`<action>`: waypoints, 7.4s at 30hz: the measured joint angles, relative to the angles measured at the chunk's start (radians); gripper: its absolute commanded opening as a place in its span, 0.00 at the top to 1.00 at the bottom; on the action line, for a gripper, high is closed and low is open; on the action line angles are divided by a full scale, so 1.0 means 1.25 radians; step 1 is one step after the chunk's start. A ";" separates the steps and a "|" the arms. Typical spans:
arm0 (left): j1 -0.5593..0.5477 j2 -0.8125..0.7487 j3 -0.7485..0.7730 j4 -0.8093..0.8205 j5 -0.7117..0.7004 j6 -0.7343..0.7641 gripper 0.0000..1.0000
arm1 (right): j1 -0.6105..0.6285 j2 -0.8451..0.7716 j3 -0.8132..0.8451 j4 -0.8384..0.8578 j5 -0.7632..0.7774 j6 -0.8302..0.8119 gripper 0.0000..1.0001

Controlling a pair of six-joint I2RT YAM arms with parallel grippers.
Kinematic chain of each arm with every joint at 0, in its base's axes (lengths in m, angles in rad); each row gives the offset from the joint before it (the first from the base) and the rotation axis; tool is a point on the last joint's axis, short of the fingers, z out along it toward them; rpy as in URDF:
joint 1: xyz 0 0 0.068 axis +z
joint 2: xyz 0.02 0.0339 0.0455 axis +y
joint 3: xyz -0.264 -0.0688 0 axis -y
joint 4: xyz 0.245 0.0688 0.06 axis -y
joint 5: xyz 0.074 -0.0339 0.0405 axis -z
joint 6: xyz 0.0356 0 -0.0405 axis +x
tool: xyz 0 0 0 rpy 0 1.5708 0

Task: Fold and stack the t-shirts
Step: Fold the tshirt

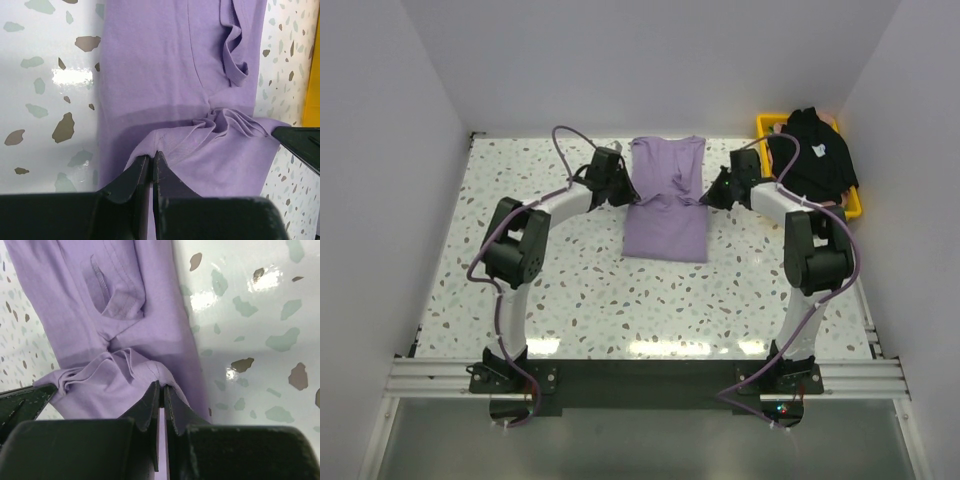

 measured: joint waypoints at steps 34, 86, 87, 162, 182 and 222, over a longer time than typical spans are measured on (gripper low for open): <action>-0.016 -0.077 -0.086 0.102 0.038 0.022 0.79 | 0.145 0.006 0.089 -0.082 0.102 -0.124 0.46; -0.139 -0.327 -0.578 0.212 -0.038 -0.110 0.69 | 0.401 -0.182 -0.258 -0.129 0.279 -0.147 0.28; -0.152 -0.356 -0.612 0.214 -0.041 -0.118 0.69 | 0.425 -0.212 -0.292 -0.132 0.277 -0.137 0.28; 0.112 -0.083 -0.337 0.396 0.271 -0.031 0.53 | 0.499 -0.013 -0.067 -0.060 0.300 -0.186 1.00; 0.089 -0.099 -0.327 0.278 0.177 0.015 0.69 | 0.492 -0.013 -0.067 -0.061 0.281 -0.185 1.00; 0.068 -0.025 -0.210 0.398 0.137 0.167 0.92 | 0.476 -0.062 -0.124 0.009 0.240 -0.186 1.00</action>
